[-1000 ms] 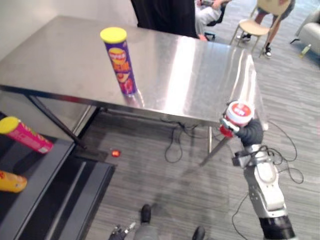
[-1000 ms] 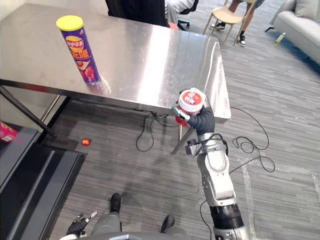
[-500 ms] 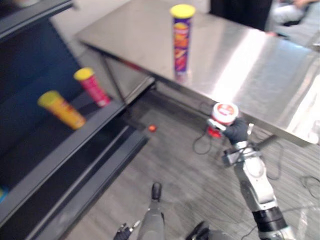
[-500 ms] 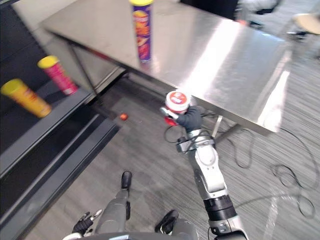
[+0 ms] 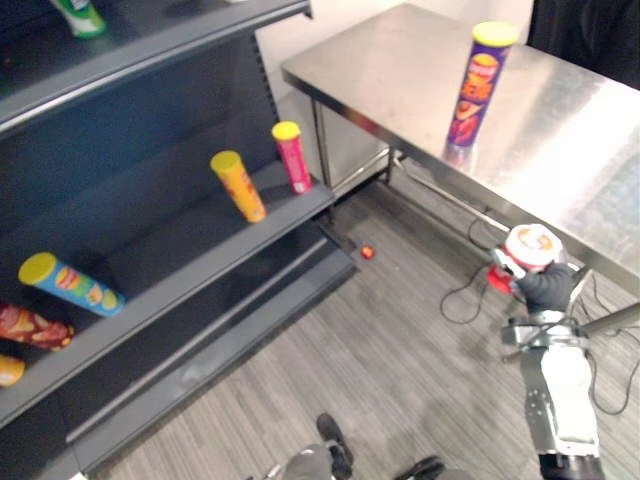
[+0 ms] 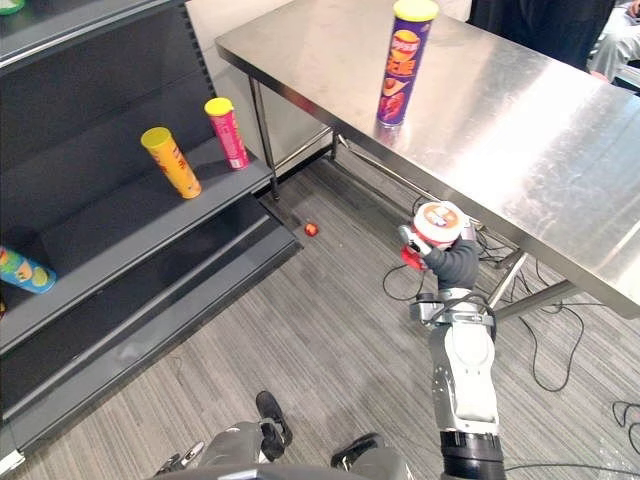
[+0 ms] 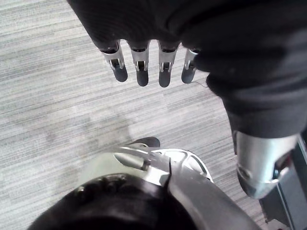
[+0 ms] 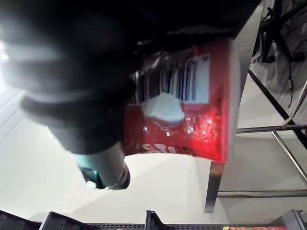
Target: Put the gum and the chips on the shelf.
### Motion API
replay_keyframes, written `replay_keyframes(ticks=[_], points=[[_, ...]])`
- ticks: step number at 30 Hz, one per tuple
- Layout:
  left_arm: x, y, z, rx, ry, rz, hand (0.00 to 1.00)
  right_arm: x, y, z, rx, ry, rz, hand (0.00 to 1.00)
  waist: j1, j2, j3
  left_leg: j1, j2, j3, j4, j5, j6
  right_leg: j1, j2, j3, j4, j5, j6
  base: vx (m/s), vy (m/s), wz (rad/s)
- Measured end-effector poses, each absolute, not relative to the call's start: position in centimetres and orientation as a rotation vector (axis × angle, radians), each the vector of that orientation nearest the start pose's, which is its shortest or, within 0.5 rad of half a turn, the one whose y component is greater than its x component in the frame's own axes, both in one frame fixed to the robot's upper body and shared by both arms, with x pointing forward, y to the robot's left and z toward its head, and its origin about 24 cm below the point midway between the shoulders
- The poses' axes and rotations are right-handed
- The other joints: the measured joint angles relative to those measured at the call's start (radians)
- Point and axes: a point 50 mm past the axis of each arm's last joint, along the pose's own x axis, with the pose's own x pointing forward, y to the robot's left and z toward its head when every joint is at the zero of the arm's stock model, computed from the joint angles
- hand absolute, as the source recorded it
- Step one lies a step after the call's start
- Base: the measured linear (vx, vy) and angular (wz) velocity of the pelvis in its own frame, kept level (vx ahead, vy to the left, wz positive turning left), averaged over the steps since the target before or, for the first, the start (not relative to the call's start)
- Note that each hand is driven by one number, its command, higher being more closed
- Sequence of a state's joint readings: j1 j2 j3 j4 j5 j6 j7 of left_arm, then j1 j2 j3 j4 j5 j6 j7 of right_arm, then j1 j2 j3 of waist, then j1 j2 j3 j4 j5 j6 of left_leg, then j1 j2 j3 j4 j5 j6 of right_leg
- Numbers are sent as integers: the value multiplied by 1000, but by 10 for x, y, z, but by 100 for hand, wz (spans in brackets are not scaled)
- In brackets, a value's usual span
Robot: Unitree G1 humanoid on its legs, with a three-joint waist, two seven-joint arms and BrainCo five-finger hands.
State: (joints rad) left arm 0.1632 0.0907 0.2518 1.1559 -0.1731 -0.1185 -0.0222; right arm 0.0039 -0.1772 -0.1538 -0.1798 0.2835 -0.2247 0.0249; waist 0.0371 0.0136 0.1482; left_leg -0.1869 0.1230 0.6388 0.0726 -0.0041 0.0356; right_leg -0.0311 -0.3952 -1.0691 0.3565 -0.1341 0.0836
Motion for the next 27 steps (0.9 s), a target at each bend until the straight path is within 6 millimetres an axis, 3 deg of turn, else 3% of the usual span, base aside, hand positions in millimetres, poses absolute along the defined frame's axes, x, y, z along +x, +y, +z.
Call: replay_keyframes(ticks=[5, 9, 16, 20, 23, 24, 25, 26, 27], points=[[44, 217, -168, -199, 1139, 427, 0, 242, -206, 107, 96, -408, -91, 100, 1, -6, 0, -3, -34, -15, -10, -3, 16, 0, -27, -5, 7, 27, 6, -6, 79, 8], [44, 222, -167, -187, 1133, 432, 0, 244, -199, 94, 109, -349, -66, 100, 23, -31, 1, -5, -49, -26, -33, 5, 22, 1, -26, -10, -9, 32, 7, 2, 14, 8], [50, 226, -165, -191, 1105, 444, 0, 246, -189, 89, 112, -323, -25, 100, 46, -56, 11, -45, -43, -78, 7, 4, 35, 10, 2, -22, -38, 49, 10, 40, -25, 20], [58, 228, -161, -211, 1058, 456, 0, 255, -173, 99, 111, -358, 50, 100, 60, -58, 43, -122, 20, -127, 187, -77, 43, 42, 38, -20, -51, 53, 11, 33, -27, 31], [61, 230, -160, -271, 1021, 501, 0, 259, -153, 104, 116, -375, 139, 100, 108, -54, 63, -171, 64, -156, 313, -170, 43, 64, 59, -17, -53, 56, 17, -15, 26, 7], [62, 231, -159, -276, 1014, 505, 0, 259, -151, 104, 116, -375, 151, 100, 109, -50, 67, -178, 62, -167, 325, -179, 48, 70, 57, -6, -42, 59, 17, -5, 68, 60], [64, 231, -158, -296, 1000, 516, 0, 259, -149, 104, 112, -374, 168, 100, 108, -41, 82, -180, 49, -197, 335, -186, 56, 57, 41, 101, 11, 79, -17, 22, 153, 90], [68, 231, -157, -286, 988, 498, 0, 257, -149, 102, 107, -368, 174, 100, 103, -23, 90, -169, 12, -237, 298, -179, 49, -14, 30, 300, 111, 107, -142, 60, 259, 102], [72, 229, -156, -275, 983, 475, 0, 256, -150, 101, 107, -363, 173, 100, 98, -19, 90, -158, -15, -261, 252, -171, 36, -67, 49, 434, 148, 109, -192, 155, 225, 149]])
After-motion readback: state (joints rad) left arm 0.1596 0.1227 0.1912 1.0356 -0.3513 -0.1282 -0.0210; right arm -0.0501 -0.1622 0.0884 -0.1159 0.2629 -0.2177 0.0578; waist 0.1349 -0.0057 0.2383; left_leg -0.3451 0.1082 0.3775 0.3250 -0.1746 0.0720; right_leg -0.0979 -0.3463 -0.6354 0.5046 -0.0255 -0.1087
